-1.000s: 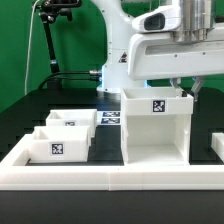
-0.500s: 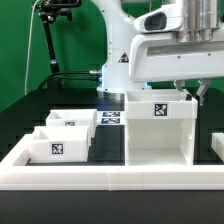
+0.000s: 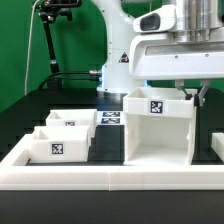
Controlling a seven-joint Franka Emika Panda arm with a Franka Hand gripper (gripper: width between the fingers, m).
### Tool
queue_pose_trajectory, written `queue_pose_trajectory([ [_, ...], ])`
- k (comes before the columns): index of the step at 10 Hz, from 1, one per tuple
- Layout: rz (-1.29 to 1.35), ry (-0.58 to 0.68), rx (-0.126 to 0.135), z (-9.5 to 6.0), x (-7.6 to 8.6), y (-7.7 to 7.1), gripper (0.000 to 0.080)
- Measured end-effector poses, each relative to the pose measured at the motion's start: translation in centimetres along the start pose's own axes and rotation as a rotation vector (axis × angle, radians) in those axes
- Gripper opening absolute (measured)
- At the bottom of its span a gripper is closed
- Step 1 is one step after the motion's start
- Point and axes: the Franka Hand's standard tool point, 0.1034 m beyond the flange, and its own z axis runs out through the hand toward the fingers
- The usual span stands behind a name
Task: Assemble drawer
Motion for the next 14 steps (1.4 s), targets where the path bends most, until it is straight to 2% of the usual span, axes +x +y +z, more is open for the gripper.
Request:
queue_pose_trajectory([
  [3,0.286,0.025,0.022,-0.3,1.3,0.7,0.0038],
  [7,0.434,0.012,0.041,-0.2,1.0,0.0,0.0038],
  [10,0.764,-0.013,0.058,-0.1,1.0,0.1,0.0038],
  [13,1.087,-0.037,0.049,-0.1,1.6,-0.4,0.0038],
  [14,1.099,-0.041,0.051,0.0,1.5,-0.5,0.0038],
])
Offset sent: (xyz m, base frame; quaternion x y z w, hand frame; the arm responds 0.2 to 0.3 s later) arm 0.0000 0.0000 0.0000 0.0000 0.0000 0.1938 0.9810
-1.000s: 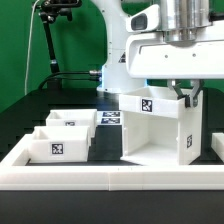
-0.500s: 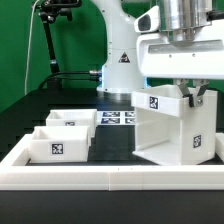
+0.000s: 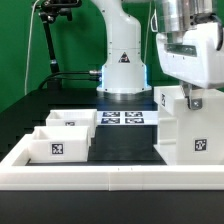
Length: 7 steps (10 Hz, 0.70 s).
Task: Assemble drawer
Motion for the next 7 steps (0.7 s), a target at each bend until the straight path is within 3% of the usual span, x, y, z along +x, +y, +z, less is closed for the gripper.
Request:
queue_pose_trajectory([
  [4,-0.015,-0.001,0.005,0.1,0.1,-0.2,0.0038],
  [7,-0.010,-0.002,0.028,0.0,0.2,-2.3,0.0038],
])
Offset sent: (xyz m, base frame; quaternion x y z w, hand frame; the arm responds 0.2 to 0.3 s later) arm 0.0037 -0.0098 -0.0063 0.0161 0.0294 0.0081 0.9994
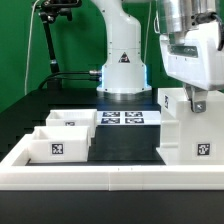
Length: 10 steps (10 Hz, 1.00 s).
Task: Assemble drawer
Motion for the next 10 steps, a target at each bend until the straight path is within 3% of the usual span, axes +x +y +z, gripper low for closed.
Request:
queue_pose_trajectory([
  [3,0.023,0.000,0.009,0.2,0.4,-1.3,0.0038],
  [10,0.039,-0.010,0.005,0.2,0.3,-1.7,0.0038],
])
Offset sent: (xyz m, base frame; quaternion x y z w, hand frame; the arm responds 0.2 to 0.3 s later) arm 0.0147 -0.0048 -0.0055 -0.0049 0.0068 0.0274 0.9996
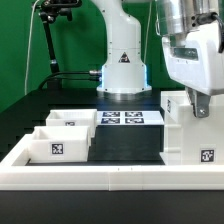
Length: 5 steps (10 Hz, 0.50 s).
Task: Assemble drawer
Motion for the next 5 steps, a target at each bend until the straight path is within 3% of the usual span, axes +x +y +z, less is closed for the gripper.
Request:
queue_pose_trajectory([
  [5,-0.011,0.000,0.003,0.01,-0.03,-0.20,0.0038],
])
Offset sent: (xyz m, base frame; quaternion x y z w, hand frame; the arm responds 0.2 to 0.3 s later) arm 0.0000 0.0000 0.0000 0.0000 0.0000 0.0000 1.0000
